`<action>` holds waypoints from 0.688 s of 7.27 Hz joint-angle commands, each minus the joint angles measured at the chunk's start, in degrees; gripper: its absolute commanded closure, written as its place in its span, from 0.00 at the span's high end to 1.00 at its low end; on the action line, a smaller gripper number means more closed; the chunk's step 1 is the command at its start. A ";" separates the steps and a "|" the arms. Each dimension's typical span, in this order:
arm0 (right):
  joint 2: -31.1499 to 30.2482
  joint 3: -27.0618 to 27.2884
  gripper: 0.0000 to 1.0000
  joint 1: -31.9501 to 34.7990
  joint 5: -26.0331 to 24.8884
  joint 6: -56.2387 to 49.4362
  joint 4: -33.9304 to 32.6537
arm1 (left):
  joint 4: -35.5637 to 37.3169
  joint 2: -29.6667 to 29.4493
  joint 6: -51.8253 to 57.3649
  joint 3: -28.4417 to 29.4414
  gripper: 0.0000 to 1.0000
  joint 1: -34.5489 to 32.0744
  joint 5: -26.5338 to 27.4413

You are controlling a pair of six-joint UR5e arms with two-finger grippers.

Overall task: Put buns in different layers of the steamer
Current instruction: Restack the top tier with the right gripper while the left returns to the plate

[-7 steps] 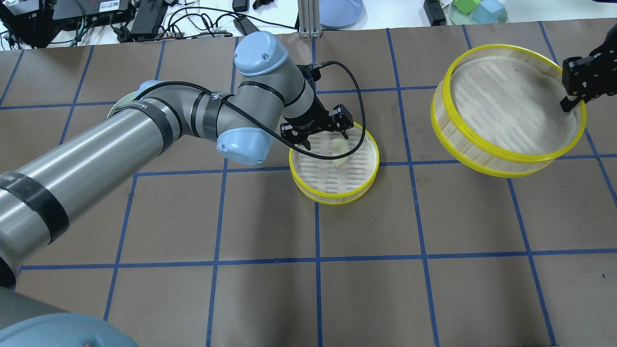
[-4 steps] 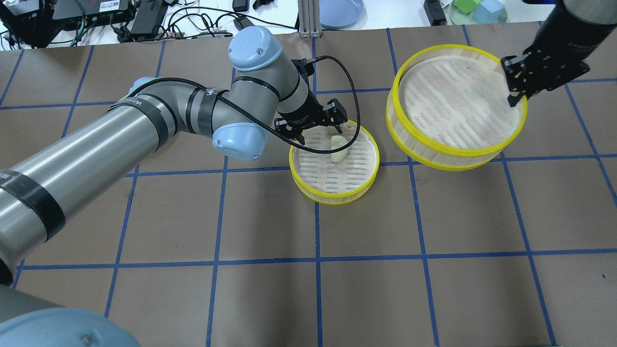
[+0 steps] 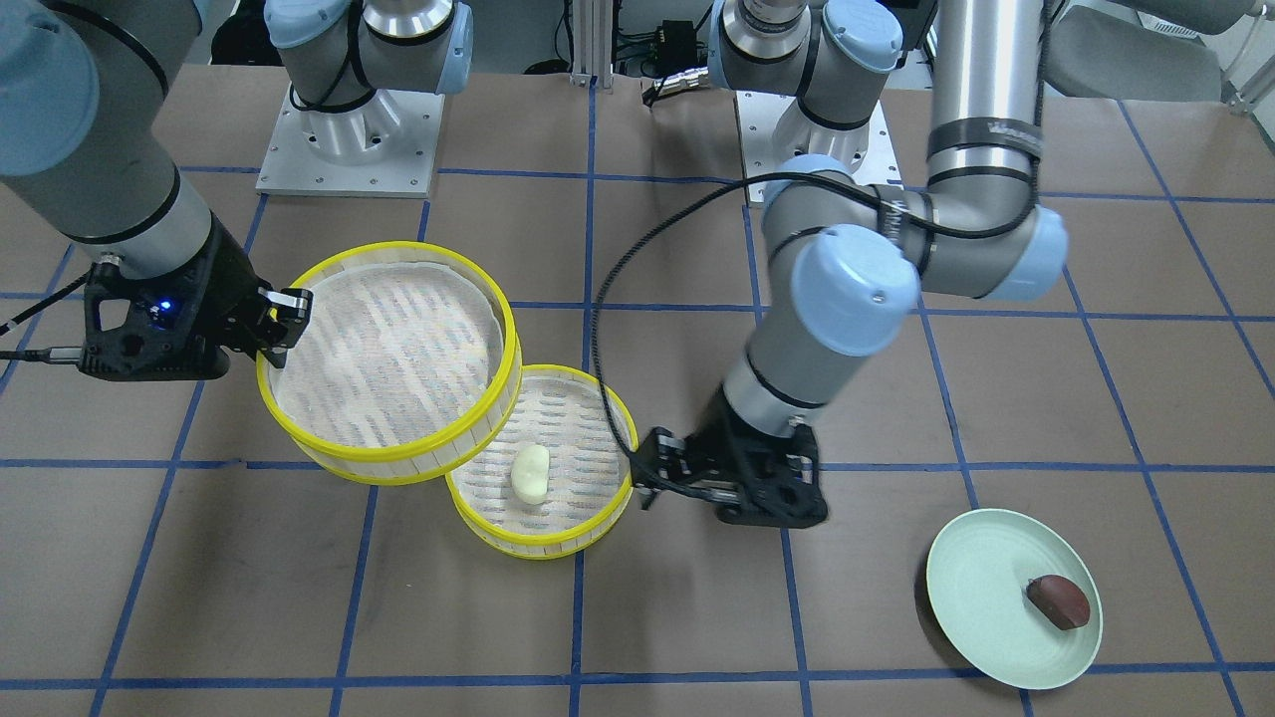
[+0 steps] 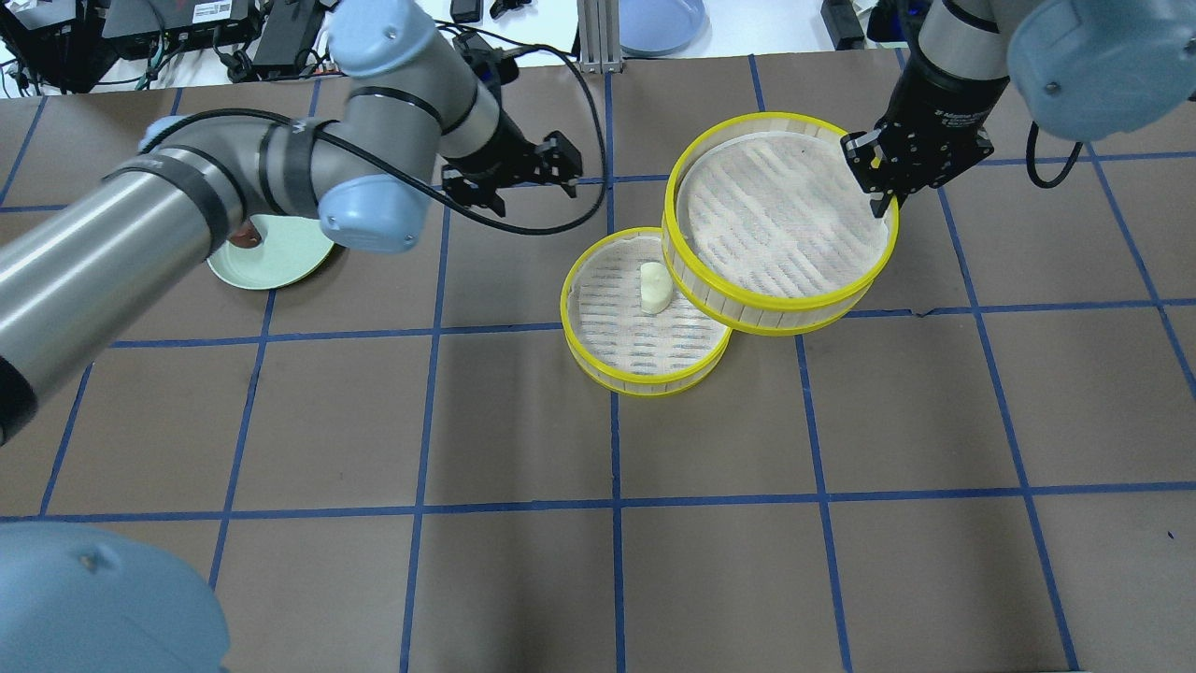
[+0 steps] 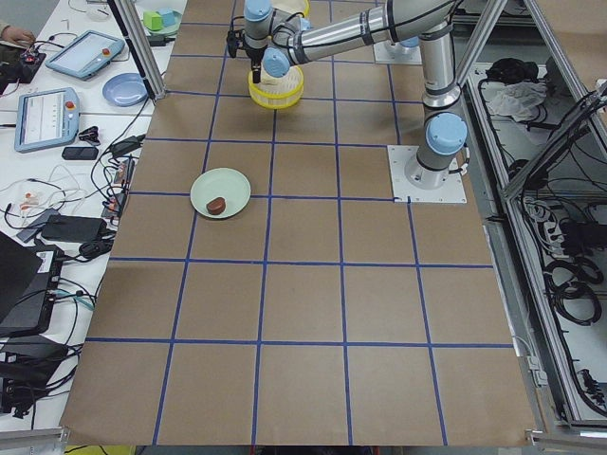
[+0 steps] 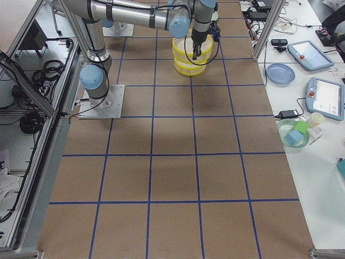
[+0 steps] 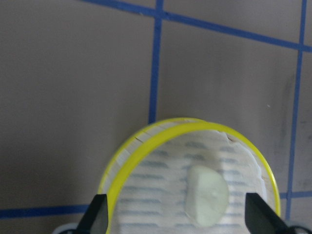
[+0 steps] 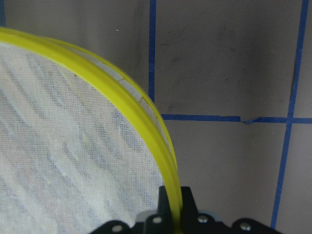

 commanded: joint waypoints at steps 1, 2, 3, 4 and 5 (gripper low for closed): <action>5.07 1.21 0.04 4.11 -0.15 6.00 -5.80 | -0.73 0.41 16.98 0.24 1.00 10.65 6.24; 7.38 1.65 0.03 8.40 -0.33 10.73 -7.77 | -0.56 -0.29 25.76 0.24 1.00 13.38 10.82; 9.49 2.26 0.03 11.40 -0.68 12.95 -11.18 | -0.21 -1.17 30.29 0.24 1.00 16.72 12.17; 10.46 4.18 0.02 12.13 -0.59 13.15 -12.43 | 0.14 -2.57 34.42 0.24 1.00 19.62 12.09; 10.47 5.94 0.02 12.22 -0.59 13.41 -15.14 | 2.49 -4.41 38.64 0.24 1.00 21.04 12.35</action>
